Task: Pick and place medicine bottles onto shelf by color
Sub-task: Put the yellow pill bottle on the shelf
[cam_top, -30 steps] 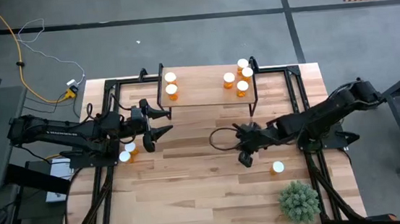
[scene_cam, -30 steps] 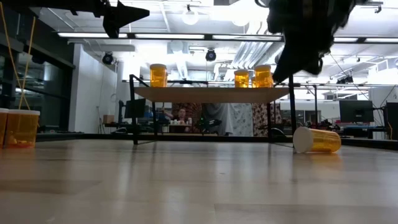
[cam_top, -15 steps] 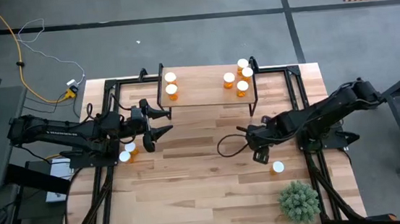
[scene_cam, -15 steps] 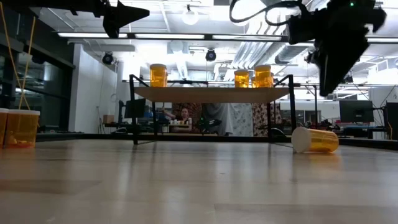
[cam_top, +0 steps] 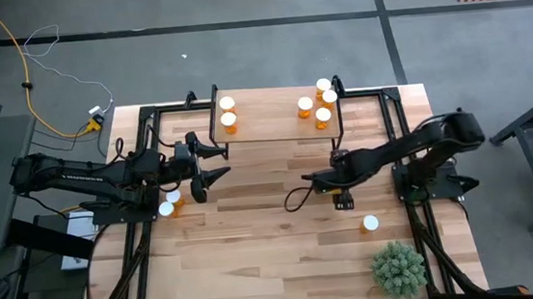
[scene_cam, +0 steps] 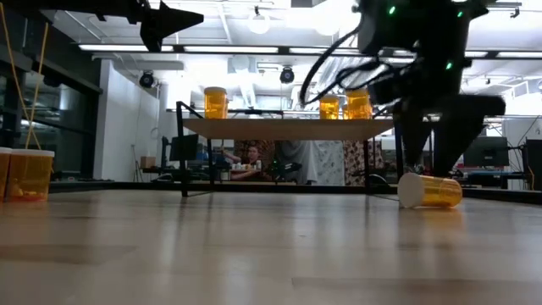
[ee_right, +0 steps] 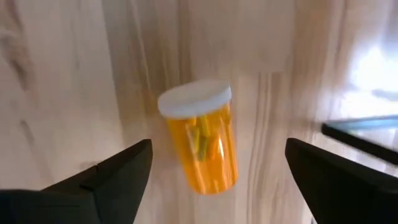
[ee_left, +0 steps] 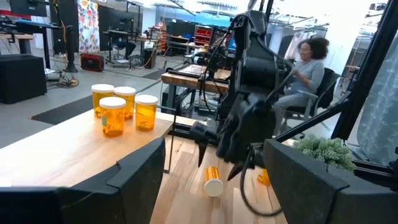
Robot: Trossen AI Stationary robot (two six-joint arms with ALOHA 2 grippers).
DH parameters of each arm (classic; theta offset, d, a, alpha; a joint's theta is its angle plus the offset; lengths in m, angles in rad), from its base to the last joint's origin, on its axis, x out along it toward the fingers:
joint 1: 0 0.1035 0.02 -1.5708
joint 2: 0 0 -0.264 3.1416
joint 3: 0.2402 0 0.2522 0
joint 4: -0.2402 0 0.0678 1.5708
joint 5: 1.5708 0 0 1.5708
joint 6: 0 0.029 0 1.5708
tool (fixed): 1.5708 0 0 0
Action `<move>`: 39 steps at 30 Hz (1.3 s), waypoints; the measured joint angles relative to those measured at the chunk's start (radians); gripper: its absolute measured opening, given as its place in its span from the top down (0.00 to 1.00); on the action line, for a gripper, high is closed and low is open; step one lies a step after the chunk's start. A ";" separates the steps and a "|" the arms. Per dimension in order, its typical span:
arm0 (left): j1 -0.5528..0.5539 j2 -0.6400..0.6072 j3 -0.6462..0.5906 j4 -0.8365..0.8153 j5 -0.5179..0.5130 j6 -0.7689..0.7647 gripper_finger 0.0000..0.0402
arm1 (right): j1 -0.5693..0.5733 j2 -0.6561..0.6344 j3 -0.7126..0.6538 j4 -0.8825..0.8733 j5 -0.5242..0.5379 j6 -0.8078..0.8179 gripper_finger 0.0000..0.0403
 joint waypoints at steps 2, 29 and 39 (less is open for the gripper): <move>0.000 0.000 0.000 0.000 -0.001 0.001 0.35 | -0.006 0.036 0.000 0.033 -0.001 -0.024 0.11; 0.000 0.000 0.000 -0.001 0.000 0.002 0.35 | -0.009 0.149 0.000 0.151 -0.066 -0.109 0.41; 0.000 0.000 0.000 -0.001 0.000 0.003 0.35 | -0.009 0.149 0.000 0.151 -0.065 -0.112 0.50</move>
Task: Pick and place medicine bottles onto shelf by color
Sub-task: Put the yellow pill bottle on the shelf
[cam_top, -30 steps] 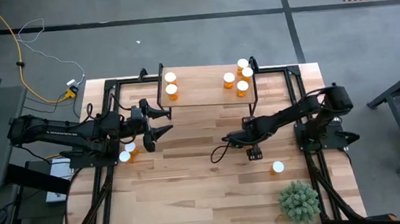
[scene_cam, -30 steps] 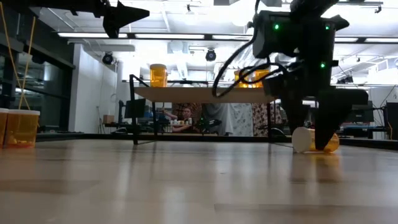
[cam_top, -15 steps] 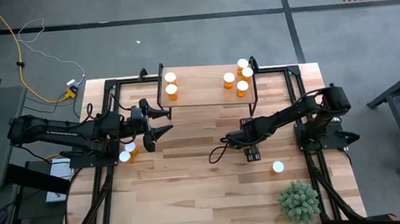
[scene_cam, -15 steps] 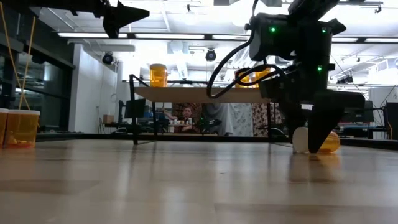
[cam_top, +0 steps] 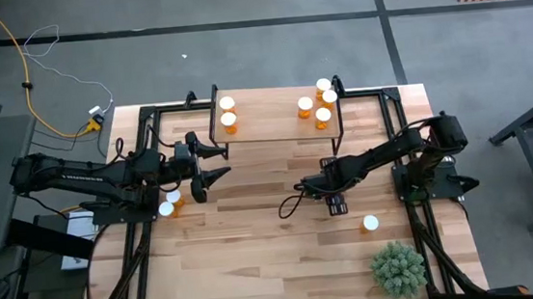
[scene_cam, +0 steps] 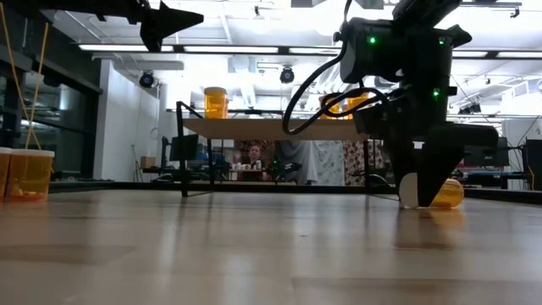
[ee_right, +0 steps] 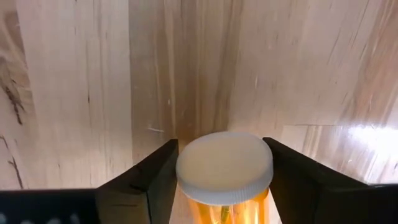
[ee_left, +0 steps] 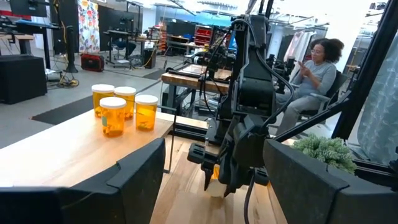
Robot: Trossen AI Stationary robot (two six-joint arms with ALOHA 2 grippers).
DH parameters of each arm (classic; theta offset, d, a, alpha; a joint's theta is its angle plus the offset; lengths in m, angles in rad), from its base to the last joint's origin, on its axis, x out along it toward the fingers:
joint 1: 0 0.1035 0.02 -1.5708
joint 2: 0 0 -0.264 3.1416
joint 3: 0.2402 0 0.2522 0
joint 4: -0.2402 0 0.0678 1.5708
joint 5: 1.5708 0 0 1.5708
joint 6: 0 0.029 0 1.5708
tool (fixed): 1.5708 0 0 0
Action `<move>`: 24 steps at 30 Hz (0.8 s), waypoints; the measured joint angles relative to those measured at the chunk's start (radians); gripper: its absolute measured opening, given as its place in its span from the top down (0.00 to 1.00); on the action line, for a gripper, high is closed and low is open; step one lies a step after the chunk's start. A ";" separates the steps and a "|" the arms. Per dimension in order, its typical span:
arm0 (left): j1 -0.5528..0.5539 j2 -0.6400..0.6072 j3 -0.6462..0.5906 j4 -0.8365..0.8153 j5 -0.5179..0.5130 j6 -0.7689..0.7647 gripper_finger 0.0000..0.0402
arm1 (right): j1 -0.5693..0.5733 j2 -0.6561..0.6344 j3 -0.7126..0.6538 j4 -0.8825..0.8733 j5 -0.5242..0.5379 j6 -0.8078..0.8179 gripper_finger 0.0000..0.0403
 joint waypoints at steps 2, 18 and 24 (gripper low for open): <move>0.000 0.000 0.000 0.000 0.000 0.000 0.35 | 0.000 -0.007 0.000 -0.003 -0.007 0.000 0.50; 0.000 0.000 0.000 -0.002 0.003 -0.003 0.35 | 0.063 -0.238 0.000 0.459 -0.003 0.045 0.49; 0.000 0.000 0.000 -0.005 0.003 -0.003 0.35 | 0.008 -0.220 0.001 0.857 0.046 -0.175 0.49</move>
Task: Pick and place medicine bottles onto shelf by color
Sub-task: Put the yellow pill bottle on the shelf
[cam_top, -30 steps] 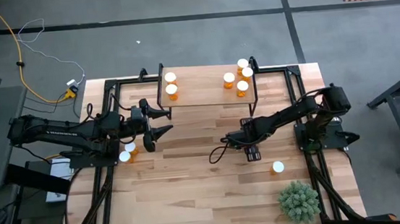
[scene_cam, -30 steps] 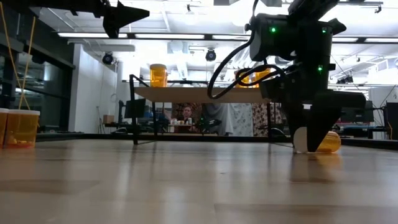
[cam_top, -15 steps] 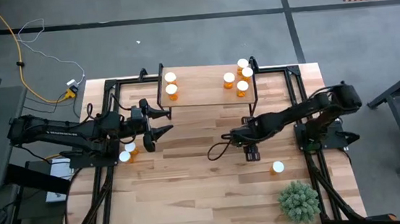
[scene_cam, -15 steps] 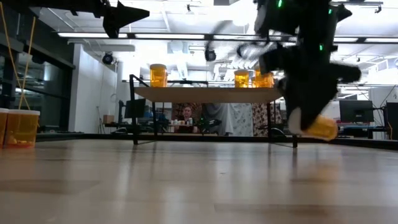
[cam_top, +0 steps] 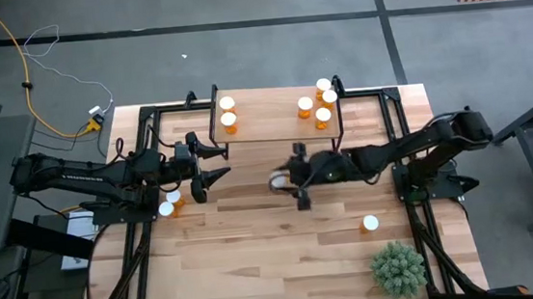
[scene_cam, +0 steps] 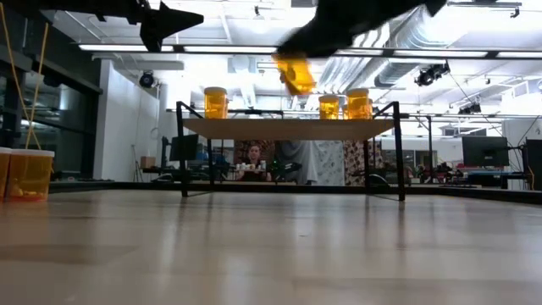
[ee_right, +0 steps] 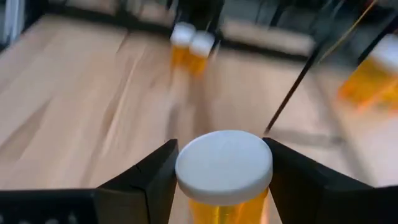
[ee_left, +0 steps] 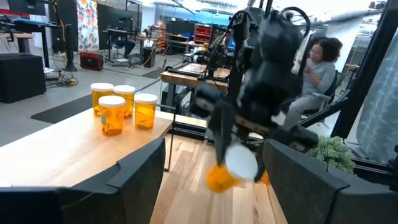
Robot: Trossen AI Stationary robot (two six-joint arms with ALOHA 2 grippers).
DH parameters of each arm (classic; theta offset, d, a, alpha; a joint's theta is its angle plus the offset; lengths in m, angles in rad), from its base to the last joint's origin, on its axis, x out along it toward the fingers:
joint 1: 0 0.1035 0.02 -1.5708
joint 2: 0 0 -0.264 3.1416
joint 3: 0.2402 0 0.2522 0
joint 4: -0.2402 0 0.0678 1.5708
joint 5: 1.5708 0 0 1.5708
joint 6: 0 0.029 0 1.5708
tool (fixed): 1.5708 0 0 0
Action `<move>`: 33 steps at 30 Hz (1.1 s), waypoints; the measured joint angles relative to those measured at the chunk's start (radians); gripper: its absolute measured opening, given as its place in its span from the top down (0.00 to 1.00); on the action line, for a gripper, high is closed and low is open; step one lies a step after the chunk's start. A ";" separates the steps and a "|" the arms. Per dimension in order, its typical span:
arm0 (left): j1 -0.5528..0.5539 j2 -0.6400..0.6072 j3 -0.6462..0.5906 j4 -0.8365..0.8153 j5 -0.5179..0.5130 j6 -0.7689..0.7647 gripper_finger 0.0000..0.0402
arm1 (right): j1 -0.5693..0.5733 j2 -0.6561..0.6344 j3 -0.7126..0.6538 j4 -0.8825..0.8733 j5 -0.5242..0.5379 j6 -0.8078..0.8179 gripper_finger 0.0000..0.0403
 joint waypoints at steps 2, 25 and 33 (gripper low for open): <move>0.000 0.000 0.000 -0.001 0.000 0.000 0.35 | -0.031 0.015 0.000 0.110 -0.001 -0.044 0.49; 0.000 0.000 0.000 -0.023 0.000 0.002 0.35 | -0.293 0.376 0.000 0.908 0.246 0.220 0.49; 0.000 0.000 0.000 -0.023 0.000 0.003 0.35 | -0.296 0.380 0.000 0.886 0.339 0.229 0.49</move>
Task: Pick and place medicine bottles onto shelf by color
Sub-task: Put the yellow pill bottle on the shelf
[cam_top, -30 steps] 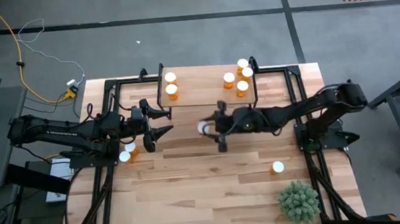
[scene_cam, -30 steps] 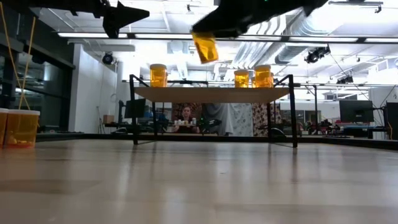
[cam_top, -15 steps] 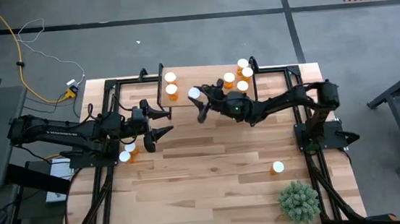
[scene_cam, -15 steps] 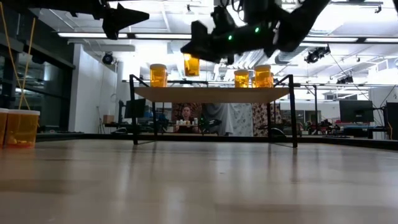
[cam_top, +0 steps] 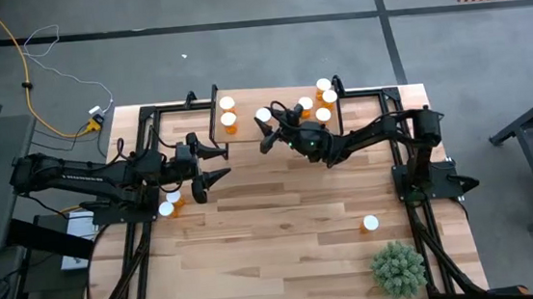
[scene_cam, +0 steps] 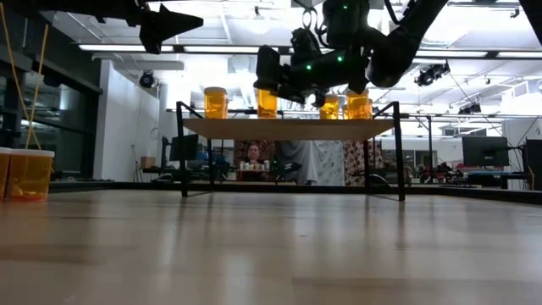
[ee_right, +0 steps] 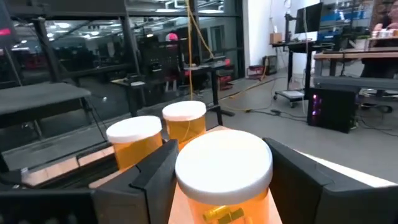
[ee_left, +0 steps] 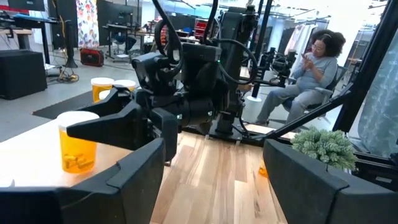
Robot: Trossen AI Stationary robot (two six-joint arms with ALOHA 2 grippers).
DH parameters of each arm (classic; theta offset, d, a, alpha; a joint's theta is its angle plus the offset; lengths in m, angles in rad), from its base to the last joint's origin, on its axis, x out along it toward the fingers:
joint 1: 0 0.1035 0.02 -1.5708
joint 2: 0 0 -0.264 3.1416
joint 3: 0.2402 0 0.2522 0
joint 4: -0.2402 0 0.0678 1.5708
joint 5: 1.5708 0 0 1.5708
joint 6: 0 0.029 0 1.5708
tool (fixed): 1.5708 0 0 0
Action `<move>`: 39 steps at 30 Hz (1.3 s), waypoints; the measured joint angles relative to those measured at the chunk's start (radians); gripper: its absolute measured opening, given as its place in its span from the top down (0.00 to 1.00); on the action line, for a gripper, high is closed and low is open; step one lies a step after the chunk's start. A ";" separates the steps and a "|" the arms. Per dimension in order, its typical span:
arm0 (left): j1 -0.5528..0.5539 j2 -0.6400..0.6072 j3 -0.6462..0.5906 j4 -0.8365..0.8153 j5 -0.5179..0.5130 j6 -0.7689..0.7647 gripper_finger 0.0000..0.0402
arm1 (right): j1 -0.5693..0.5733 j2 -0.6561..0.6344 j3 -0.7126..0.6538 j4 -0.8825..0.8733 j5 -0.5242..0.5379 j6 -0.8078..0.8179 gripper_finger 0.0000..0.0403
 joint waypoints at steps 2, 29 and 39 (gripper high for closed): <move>0.000 0.000 0.000 0.000 0.000 0.000 0.35 | 0.000 0.000 0.000 -0.018 0.008 0.000 0.49; 0.000 0.000 0.000 0.000 0.000 0.000 0.35 | 0.000 -0.002 0.001 -0.064 0.009 -0.008 0.48; 0.000 0.000 0.000 0.001 0.000 0.009 0.35 | 0.005 0.000 0.000 -0.069 0.009 -0.038 0.18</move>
